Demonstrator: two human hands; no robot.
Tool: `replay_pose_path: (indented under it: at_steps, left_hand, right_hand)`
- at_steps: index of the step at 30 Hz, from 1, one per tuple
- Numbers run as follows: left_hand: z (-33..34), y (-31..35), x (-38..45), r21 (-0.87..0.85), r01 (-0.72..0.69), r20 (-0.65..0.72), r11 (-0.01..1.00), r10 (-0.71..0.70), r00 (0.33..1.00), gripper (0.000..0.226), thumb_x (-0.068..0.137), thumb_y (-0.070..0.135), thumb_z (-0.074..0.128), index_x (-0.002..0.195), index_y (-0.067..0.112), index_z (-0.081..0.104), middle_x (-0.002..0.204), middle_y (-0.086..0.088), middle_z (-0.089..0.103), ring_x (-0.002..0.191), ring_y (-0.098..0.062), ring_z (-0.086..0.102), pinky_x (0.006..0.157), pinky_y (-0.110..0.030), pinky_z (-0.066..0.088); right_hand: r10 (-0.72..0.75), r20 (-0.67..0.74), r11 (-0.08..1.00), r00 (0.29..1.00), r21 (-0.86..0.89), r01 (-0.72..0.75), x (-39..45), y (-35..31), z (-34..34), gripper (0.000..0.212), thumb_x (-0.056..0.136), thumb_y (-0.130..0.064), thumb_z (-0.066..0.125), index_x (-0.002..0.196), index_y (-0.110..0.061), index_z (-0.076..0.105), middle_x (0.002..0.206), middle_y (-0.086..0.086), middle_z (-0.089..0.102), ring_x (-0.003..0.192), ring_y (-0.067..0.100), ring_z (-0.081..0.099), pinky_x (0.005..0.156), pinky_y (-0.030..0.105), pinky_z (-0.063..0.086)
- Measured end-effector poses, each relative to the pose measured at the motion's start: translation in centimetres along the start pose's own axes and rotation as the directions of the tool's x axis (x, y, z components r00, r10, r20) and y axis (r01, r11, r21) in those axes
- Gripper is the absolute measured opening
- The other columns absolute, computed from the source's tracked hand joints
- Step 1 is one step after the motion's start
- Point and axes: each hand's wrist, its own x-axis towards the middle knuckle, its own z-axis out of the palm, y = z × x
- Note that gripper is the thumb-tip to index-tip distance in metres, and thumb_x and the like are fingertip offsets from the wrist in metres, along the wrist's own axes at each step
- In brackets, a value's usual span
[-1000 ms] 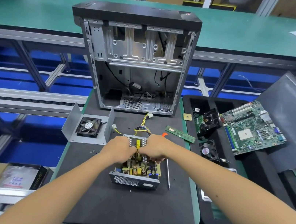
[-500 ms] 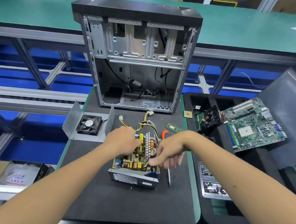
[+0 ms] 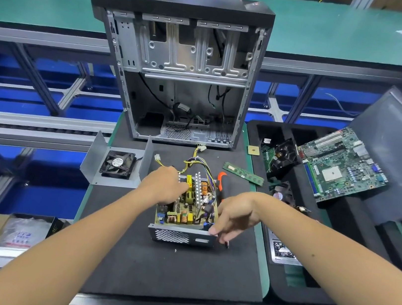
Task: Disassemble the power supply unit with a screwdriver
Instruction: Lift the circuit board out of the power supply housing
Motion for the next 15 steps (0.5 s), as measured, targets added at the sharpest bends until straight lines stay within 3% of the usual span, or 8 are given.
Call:
replay_pose_path:
  at_steps: [4,7,12,15]
  left_hand:
    - [0.3,-0.1,-0.2,0.002,-0.013,-0.008,1.0,0.013,1.0,0.047,0.083,0.023,0.051,0.045,0.013,0.025,0.04,0.001,0.025,0.04,-0.017,0.022,0.043,-0.024,0.02]
    - [0.9,-0.2,-0.4,0.005,-0.01,-0.006,1.0,0.01,1.0,0.047,0.083,0.024,0.052,0.046,0.013,0.025,0.041,0.0,0.028,0.04,-0.018,0.024,0.044,-0.024,0.021]
    - [1.7,0.0,-0.7,-0.02,0.01,-0.044,1.0,-0.011,0.999,0.045,0.085,0.026,0.05,0.049,0.013,0.027,0.044,-0.001,0.032,0.041,-0.018,0.028,0.044,-0.025,0.025]
    - [1.8,0.3,-0.7,-0.072,0.035,-0.076,0.997,-0.041,0.996,0.043,0.084,0.025,0.05,0.05,0.013,0.027,0.044,-0.001,0.032,0.041,-0.018,0.028,0.044,-0.024,0.025]
  right_hand:
    - [-0.027,0.008,0.989,1.0,0.143,0.026,0.4,0.6,-0.1,0.021,0.094,0.0,0.055,0.074,-0.002,0.057,0.059,0.009,0.063,0.079,0.02,0.066,0.068,0.023,0.058]
    - [-0.047,-0.022,0.982,0.999,0.184,0.05,0.7,1.1,0.2,0.021,0.094,0.005,0.051,0.075,-0.001,0.053,0.07,0.014,0.06,0.082,0.022,0.063,0.06,0.021,0.057]
    - [-0.101,-0.03,0.94,0.994,0.326,0.105,0.6,2.0,0.0,0.01,0.095,0.012,0.044,0.093,0.001,0.046,0.093,0.017,0.045,0.085,0.032,0.064,0.064,0.028,0.06]
    - [-0.152,-0.037,0.94,0.988,0.302,0.156,0.1,2.3,-0.8,0.026,0.094,0.011,0.044,0.116,-0.003,0.044,0.097,0.013,0.043,0.076,0.026,0.065,0.064,0.027,0.06]
